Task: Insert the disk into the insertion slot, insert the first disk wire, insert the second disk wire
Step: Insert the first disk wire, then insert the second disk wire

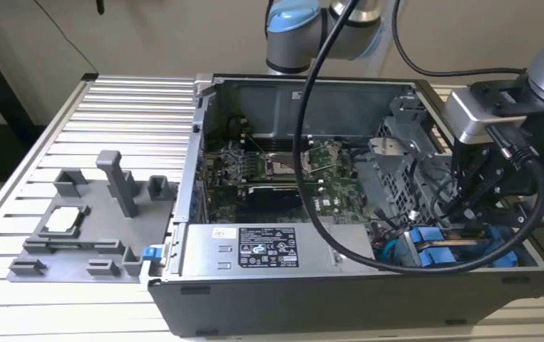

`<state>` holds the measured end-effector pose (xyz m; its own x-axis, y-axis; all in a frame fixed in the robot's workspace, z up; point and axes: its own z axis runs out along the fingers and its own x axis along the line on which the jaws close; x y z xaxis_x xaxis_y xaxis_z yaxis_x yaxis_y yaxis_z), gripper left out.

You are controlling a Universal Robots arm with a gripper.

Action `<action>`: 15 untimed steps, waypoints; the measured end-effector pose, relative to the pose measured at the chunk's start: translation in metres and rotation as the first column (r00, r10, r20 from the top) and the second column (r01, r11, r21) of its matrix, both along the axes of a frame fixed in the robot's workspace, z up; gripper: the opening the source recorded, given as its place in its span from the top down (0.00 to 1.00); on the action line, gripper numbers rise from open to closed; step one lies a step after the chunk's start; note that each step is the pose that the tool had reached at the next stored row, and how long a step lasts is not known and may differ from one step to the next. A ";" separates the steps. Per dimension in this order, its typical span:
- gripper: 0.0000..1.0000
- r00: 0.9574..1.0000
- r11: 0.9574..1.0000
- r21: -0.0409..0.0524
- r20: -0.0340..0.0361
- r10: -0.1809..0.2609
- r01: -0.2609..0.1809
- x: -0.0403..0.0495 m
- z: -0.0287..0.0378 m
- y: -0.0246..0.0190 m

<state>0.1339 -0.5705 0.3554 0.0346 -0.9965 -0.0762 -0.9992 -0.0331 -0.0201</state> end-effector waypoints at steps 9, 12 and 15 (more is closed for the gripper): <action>0.84 1.000 1.000 0.024 -0.010 -0.018 0.018 0.0021 -0.0012 -0.0072; 0.84 0.999 0.998 0.024 -0.010 -0.051 0.051 0.0021 -0.0029 -0.0077; 0.84 0.998 0.998 0.023 -0.025 -0.059 0.060 0.0062 -0.0034 -0.0085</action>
<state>0.1402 -0.5790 0.3520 -0.0272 -0.9946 -0.0998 -0.9996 0.0269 0.0041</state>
